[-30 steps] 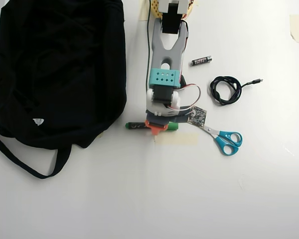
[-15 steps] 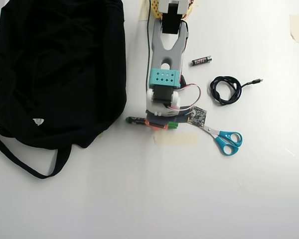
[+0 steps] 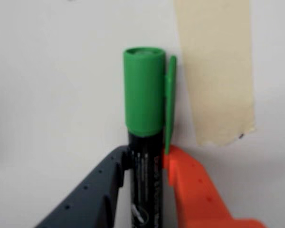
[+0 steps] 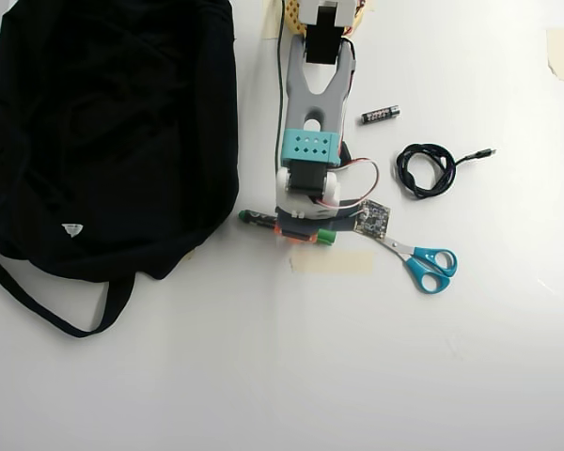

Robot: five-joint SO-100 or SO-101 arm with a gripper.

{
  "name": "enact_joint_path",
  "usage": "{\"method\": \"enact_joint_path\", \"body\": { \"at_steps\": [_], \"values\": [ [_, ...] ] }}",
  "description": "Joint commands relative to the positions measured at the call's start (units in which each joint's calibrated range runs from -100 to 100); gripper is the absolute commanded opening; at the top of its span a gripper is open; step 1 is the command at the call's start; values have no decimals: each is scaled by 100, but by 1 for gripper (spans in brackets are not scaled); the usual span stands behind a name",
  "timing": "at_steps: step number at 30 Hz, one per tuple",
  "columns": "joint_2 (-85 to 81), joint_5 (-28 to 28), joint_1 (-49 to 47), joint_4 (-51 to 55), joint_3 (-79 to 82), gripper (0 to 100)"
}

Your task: Put the green marker into the black bag

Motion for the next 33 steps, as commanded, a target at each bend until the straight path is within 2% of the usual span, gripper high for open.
{"method": "enact_joint_path", "body": {
  "at_steps": [1, 12, 25, 33],
  "values": [
    [-72, -13, 13, 63, -191, 2],
    [-189, -107, 51, 166, -245, 2],
    [-180, -123, -77, 1260, -1350, 2],
    [-180, -123, -211, 1544, -1763, 2]
  ]
}}
